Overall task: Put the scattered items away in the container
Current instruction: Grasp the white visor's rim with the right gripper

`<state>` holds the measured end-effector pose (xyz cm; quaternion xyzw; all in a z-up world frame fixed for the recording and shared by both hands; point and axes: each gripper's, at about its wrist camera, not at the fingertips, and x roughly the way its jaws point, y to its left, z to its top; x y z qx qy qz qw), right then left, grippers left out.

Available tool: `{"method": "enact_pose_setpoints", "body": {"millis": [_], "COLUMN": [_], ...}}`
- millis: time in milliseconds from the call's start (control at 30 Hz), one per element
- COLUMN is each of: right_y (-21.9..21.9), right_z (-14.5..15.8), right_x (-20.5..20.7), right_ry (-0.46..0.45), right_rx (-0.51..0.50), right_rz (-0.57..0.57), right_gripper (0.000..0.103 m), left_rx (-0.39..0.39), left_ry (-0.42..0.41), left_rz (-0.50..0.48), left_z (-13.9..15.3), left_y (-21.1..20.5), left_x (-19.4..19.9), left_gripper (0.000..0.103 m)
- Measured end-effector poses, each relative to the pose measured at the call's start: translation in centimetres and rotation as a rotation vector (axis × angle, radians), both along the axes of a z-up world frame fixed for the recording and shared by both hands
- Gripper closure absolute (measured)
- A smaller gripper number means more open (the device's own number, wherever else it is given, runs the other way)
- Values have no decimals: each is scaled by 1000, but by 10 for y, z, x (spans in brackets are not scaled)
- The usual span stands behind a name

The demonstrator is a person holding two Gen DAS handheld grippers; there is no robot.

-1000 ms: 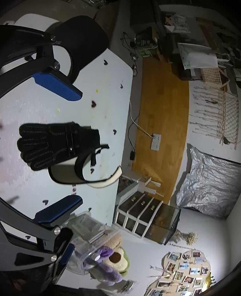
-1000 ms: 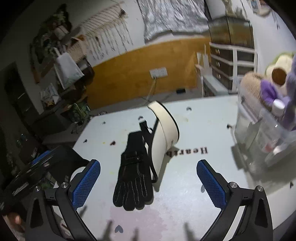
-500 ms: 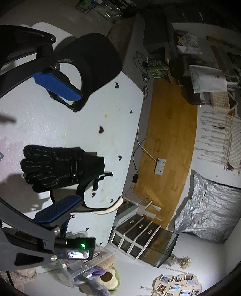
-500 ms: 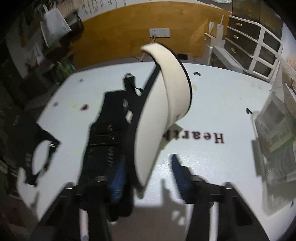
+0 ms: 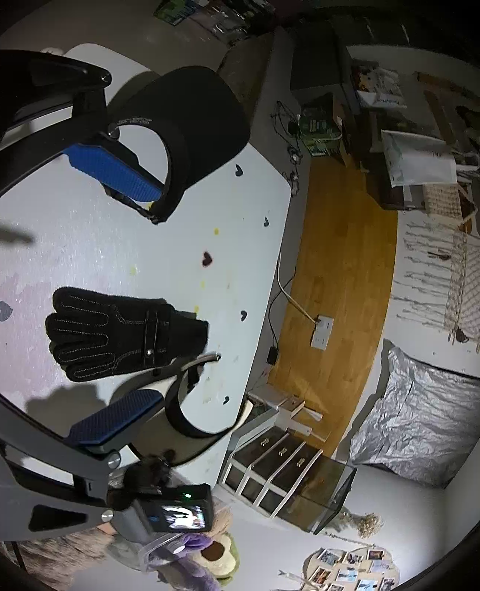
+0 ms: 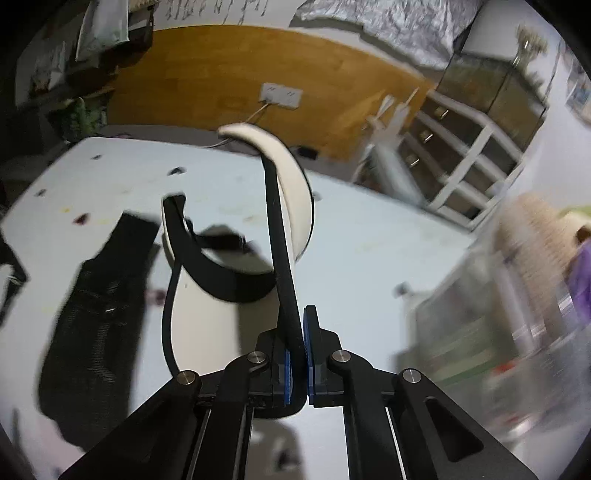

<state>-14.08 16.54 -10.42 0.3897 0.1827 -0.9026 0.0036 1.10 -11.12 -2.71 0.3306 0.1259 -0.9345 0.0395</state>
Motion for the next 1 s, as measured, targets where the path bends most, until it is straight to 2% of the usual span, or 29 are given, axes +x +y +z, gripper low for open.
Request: {"method": "enact_pose_setpoints", "body": {"millis": [200,333,400,900,967,1000], "right_y": [-1,-13,-20,-71,-75,-77], "right_z": [23,9,-5,-98,-110,-114], "right_x": [10,31,45,147,157,160], "right_ry": [215,279,274,340,326,302], "right_rx": [383,651,734,1062,1096,1096], "right_rz": [92,271,368,951,1019,1038], "right_gripper": [97,98,98,90,86,80], "left_rx": [8,21,27,97,98,99], "left_ry": [3,2,1,-28,-27,-26], "left_rz": [-46,-71,-78,-63,-65,-65], "left_z": [1,1,2,-3,-3,-3], "left_y": [9,14,16,19,20,20], "left_x": [-2,-3,-3,1,1,2], "left_gripper": [1,1,1,1,1,1]}}
